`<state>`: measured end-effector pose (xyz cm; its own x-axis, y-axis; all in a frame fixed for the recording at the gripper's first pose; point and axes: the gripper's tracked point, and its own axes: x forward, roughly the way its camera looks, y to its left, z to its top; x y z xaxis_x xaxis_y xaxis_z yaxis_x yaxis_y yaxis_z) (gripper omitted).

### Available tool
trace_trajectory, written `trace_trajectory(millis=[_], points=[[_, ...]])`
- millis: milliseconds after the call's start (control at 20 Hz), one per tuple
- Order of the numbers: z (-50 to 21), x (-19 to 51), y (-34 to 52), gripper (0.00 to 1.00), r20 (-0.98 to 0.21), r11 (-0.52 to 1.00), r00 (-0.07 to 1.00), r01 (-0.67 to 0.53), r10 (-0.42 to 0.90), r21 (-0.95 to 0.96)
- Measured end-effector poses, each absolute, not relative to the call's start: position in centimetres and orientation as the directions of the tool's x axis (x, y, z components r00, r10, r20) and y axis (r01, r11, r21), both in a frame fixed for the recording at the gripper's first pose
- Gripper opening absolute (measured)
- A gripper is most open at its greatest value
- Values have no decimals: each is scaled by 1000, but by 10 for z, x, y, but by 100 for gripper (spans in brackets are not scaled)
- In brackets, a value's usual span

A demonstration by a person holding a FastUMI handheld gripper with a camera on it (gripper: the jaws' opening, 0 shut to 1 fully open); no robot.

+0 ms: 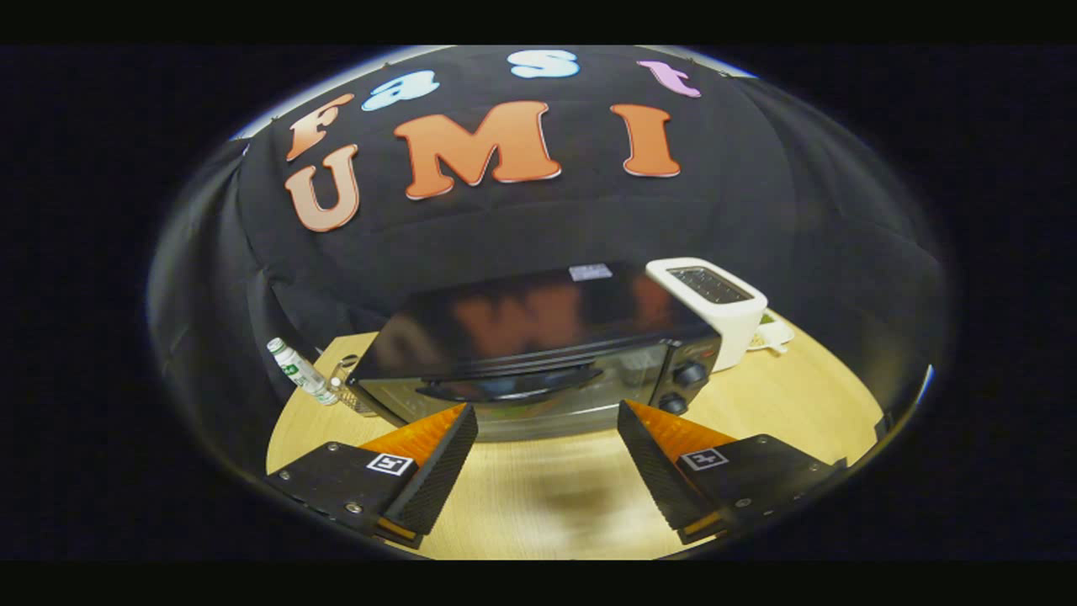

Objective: Open the toaster oven, put the food inside, and close the toaster oven door.

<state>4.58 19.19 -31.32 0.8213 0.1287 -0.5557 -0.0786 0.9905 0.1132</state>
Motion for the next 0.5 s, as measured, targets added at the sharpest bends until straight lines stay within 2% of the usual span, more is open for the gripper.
trace_trajectory(millis=[500], points=[[-100, 83, 107, 99, -292, 990, 946, -140, 142, 30]])
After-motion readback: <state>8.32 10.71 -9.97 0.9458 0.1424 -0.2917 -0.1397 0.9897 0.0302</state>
